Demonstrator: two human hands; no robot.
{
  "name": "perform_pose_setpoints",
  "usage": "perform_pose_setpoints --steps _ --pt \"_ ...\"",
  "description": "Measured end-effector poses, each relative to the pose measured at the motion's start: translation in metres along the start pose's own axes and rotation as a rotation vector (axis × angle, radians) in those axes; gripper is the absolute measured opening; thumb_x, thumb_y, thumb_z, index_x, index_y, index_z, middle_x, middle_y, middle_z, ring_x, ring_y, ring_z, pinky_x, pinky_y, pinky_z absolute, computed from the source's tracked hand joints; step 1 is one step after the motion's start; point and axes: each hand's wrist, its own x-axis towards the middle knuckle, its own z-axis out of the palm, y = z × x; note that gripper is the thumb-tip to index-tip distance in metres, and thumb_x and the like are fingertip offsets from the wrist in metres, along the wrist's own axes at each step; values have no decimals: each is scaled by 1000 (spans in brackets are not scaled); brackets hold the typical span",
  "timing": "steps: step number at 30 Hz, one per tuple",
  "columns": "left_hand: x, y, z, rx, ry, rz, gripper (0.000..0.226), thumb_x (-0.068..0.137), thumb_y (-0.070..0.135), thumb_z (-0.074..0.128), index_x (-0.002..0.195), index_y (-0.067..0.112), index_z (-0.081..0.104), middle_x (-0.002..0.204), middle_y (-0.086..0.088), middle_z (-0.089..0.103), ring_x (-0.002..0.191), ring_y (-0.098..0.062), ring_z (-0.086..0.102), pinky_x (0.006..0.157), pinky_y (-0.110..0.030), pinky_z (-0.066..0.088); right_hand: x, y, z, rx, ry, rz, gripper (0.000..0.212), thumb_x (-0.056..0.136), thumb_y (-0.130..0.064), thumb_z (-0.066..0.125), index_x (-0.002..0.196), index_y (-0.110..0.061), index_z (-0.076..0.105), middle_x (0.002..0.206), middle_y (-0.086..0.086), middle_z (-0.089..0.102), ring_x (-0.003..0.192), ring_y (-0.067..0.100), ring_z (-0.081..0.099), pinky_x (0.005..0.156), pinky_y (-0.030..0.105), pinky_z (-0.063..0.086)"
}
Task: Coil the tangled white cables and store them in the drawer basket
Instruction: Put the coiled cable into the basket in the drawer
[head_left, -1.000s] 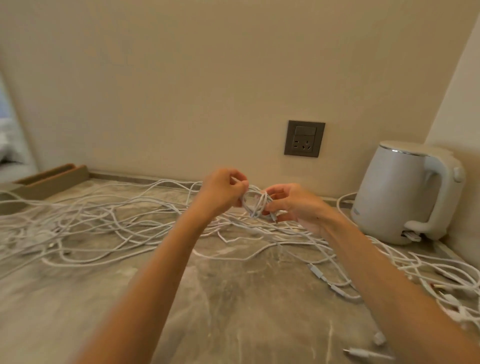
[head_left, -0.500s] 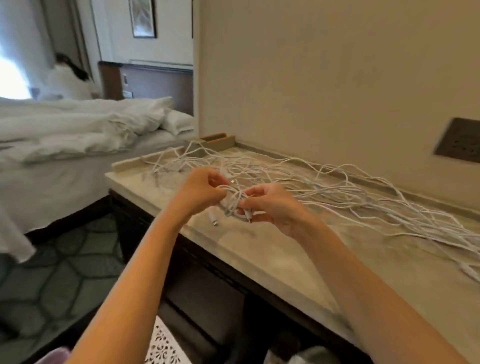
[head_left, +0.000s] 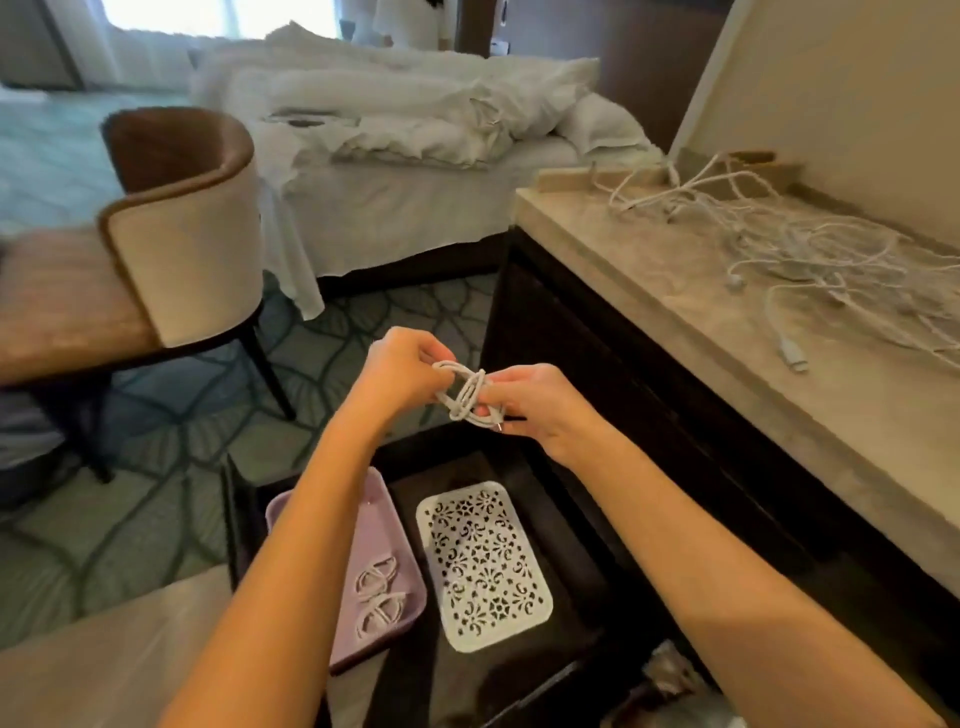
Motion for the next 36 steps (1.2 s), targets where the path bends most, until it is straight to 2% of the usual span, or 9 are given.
perform_pose_setpoints --steps 5,8,13,16,22,26,31,34,36 --pt "3 -74 6 -1 18 -207 17 81 3 61 95 12 62 87 -8 64 61 -8 58 44 -8 42 36 37 46 11 -34 164 9 81 7 62 86 2 67 76 9 60 71 15 59 61 23 52" --pt "3 -116 12 48 10 -318 16 79 3 60 85 17 64 94 -10 68 80 -17 62 62 -20 44 54 59 71 17 -44 242 17 80 15 56 73 0 62 75 14 57 70 18 56 53 20 50" --pt "2 -189 27 130 -39 -580 14 77 11 69 90 8 68 99 -11 66 100 -26 59 75 -27 44 86 102 114 -42 -97 386 26 77 14 54 102 17 61 83 17 52 74 20 52 70 29 54" --pt "2 -229 38 21 -31 -692 10 78 0 64 83 8 60 99 -14 64 97 -28 61 78 -30 51 99 122 130 -62 -118 469 24 85 9 51 107 11 62 82 15 53 75 20 52 83 34 53" --pt "10 -279 68 -21 29 -852 50 85 8 62 128 -7 43 130 -25 49 119 -35 50 95 -42 46 112 151 137 -123 -35 607 22 94 0 39 76 -6 51 70 7 48 59 13 42 56 19 38" --pt "19 -304 88 -126 86 -952 61 82 6 65 135 -2 35 134 -20 45 120 -32 48 98 -38 44 113 165 136 -177 -33 645 17 95 -4 41 85 -6 55 82 8 54 68 14 49 67 21 50" --pt "24 -333 116 -320 170 -1046 48 79 5 69 121 -3 48 118 -17 57 106 -35 58 87 -37 51 110 172 138 -202 -43 637 22 98 -9 41 101 0 60 85 8 57 79 18 54 82 29 53" --pt "28 -347 131 -370 202 -1102 39 85 4 57 122 0 46 121 -18 56 104 -37 57 87 -44 52 112 170 141 -196 -78 667 28 99 -11 38 76 -9 53 70 1 48 61 11 46 103 34 41" --pt "29 -355 138 -390 193 -1134 37 85 -1 53 122 -1 46 120 -19 55 102 -38 58 81 -44 54 113 169 141 -154 -93 687 30 100 -9 34 78 -9 55 66 1 42 55 9 37 109 37 31"
